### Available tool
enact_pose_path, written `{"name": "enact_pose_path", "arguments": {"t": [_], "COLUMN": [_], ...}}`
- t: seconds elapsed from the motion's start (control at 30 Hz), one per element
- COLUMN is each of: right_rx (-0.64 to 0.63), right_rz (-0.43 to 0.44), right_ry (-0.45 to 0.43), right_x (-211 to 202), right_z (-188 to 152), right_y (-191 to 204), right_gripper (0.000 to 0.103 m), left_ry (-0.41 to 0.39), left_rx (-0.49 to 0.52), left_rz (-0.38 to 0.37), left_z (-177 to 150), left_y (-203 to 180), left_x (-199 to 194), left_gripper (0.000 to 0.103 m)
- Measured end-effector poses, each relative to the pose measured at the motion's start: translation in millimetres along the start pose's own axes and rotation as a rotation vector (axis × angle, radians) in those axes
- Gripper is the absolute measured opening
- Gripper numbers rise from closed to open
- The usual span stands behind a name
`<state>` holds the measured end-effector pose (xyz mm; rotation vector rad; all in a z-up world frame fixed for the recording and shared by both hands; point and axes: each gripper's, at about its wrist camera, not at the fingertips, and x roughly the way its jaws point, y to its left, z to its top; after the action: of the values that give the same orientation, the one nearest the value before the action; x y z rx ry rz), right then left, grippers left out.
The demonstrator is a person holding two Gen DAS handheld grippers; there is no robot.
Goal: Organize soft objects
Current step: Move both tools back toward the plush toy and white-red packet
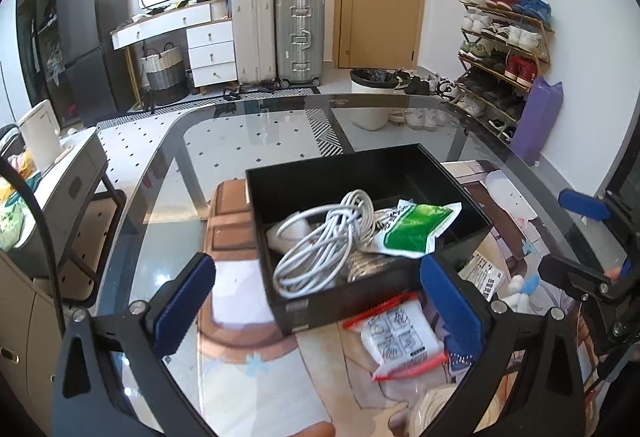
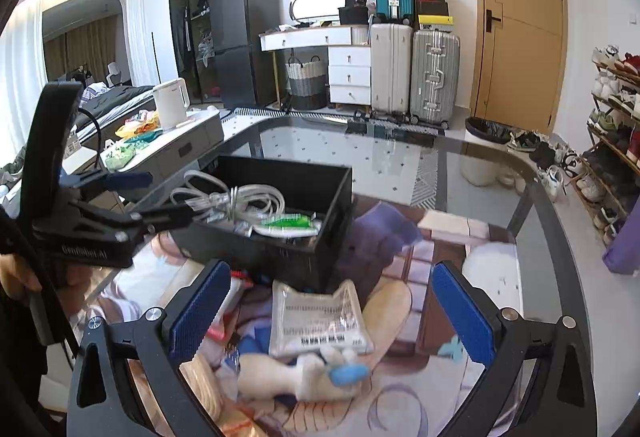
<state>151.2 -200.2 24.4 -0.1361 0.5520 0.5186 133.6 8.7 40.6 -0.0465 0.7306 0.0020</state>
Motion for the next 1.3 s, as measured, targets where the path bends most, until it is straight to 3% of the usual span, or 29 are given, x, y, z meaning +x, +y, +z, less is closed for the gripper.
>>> {"name": "enact_pose_path", "arguments": {"t": [0.33,1.3], "right_rx": [0.021,0.020], "right_rz": [-0.004,0.033], "right_ry": [0.037,0.173], "right_x": [-5,9], "right_z": [-26,-44], "right_y": [1,-7], "right_gripper": [0.102,0.102], "left_ry": [0.016,0.086], "left_rx": [-0.006,0.002], "left_rz": [0.040,0.035], "left_z": [-21,-54], "left_y": [-4,-16], "left_x": [-9,2], "left_gripper": [0.103,0.103]}}
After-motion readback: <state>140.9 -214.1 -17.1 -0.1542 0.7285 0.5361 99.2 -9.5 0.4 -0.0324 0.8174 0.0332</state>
